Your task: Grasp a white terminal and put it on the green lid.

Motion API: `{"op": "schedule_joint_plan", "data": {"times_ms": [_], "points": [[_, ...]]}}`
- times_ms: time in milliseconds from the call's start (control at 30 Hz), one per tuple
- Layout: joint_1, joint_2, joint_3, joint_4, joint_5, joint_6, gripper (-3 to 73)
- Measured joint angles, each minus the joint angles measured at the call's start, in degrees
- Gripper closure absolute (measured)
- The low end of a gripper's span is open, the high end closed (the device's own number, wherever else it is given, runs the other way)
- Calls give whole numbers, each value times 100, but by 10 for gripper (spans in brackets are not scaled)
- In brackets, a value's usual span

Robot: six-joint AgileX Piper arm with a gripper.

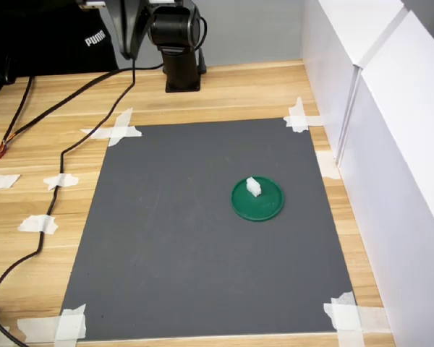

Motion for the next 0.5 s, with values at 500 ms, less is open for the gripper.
{"op": "schedule_joint_plan", "data": {"times_ms": [500], "points": [[516, -1790, 1283, 409, 17, 2, 711]]}}
